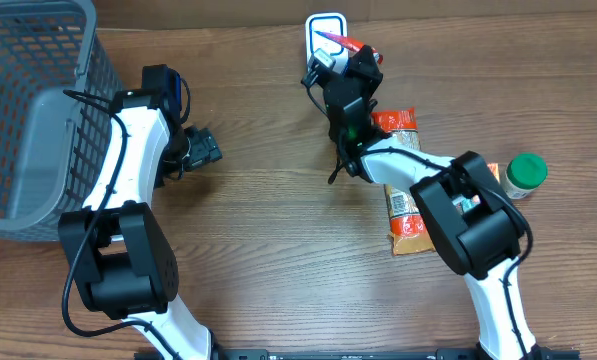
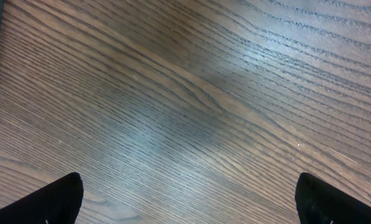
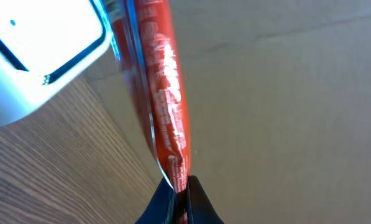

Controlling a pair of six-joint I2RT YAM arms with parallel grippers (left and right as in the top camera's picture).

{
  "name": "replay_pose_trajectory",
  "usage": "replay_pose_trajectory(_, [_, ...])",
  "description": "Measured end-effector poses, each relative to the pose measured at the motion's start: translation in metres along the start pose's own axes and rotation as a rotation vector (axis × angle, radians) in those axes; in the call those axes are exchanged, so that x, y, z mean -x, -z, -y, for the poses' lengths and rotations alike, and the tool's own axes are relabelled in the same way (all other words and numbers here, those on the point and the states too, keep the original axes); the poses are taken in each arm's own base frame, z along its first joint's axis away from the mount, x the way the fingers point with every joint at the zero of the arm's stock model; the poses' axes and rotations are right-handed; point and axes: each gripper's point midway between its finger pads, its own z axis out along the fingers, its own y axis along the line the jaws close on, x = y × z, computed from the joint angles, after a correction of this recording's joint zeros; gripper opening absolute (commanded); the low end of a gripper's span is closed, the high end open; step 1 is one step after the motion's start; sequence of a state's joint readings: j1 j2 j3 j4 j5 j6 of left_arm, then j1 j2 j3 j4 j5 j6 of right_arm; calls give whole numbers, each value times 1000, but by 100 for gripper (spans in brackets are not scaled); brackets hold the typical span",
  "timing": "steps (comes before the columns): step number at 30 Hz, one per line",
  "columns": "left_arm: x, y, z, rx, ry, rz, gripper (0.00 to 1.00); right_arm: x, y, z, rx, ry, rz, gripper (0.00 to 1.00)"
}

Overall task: Scan the item barcode
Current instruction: 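Hold the red sticks in front of the white scanner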

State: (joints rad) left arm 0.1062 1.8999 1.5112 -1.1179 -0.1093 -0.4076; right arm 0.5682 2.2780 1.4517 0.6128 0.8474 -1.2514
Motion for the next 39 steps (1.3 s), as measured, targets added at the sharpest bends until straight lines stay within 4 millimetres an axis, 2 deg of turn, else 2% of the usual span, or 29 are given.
replay_pose_trajectory(5, [0,0,0,0,0,0,100,4,-16,-11,-18,28,-10,3])
replay_pose_trajectory(9, [0,0,0,0,0,0,100,13,-33,3,-58,8,-31,3])
replay_pose_trajectory(13, [0,0,0,0,0,0,100,21,-38,19,-81,-15,-34,3])
replay_pose_trajectory(15, [0,0,0,0,0,0,100,22,-39,19,-76,-9,-36,3])
replay_pose_trajectory(21, [0,0,0,0,0,0,100,14,-41,-9,-9,44,-60,3])
replay_pose_trajectory(30, [0,0,0,0,0,0,100,4,-41,-32,61,100,-89,3])
replay_pose_trajectory(39, [0,0,0,0,0,0,100,3,-38,-39,82,116,-99,3])
